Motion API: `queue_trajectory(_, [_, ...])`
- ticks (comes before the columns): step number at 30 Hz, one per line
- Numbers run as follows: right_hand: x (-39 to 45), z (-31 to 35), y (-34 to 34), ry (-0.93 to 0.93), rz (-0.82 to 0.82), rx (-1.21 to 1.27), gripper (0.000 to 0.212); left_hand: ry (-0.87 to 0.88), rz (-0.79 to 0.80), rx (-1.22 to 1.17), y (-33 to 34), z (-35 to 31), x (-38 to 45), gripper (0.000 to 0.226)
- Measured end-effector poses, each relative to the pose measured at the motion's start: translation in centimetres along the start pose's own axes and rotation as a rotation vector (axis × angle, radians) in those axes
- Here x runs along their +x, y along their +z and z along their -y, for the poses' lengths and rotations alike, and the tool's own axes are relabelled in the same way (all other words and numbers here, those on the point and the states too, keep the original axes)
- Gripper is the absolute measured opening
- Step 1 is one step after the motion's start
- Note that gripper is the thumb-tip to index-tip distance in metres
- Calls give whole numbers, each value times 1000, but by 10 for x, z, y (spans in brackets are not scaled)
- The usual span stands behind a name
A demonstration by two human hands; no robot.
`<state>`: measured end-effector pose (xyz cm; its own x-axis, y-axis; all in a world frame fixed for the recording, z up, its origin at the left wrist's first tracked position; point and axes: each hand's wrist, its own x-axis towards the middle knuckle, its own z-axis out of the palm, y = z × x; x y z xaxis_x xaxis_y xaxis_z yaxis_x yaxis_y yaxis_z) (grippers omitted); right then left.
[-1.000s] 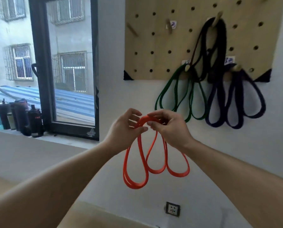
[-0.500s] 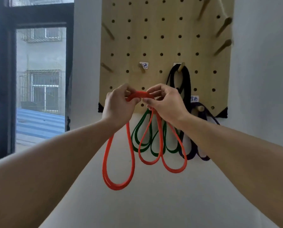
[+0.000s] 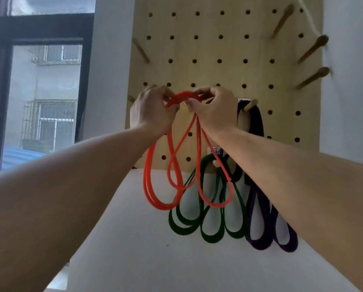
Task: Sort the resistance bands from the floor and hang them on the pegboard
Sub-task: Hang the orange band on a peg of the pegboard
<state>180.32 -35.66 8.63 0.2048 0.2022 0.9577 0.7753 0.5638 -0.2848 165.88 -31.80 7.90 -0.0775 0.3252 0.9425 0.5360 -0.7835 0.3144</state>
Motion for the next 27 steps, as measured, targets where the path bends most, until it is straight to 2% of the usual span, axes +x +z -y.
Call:
queue_trajectory(4, [28, -14, 13, -13, -66, -38, 16, -27, -4, 4, 16, 9, 19, 25])
queue_trajectory(8, [43, -28, 24, 48, -35, -73, 11, -37, -20, -15, 34, 13, 33, 23])
queue_trajectory(12, [47, -47, 35, 136, -12, -104, 18, -122, 63, -75, 52, 20, 36, 18])
queue_trajectory(17, [49, -65, 47, 210, -18, -92, 15, -170, 77, -128, 73, 30, 35, 26])
queue_trajectory(24, [58, -65, 54, 256, -4, -179, 10, -162, 103, -60, 81, 37, 44, 30])
queue_trajectory(27, [63, -67, 57, 285, 5, -214, 16, -163, 126, -41, 84, 34, 44, 24])
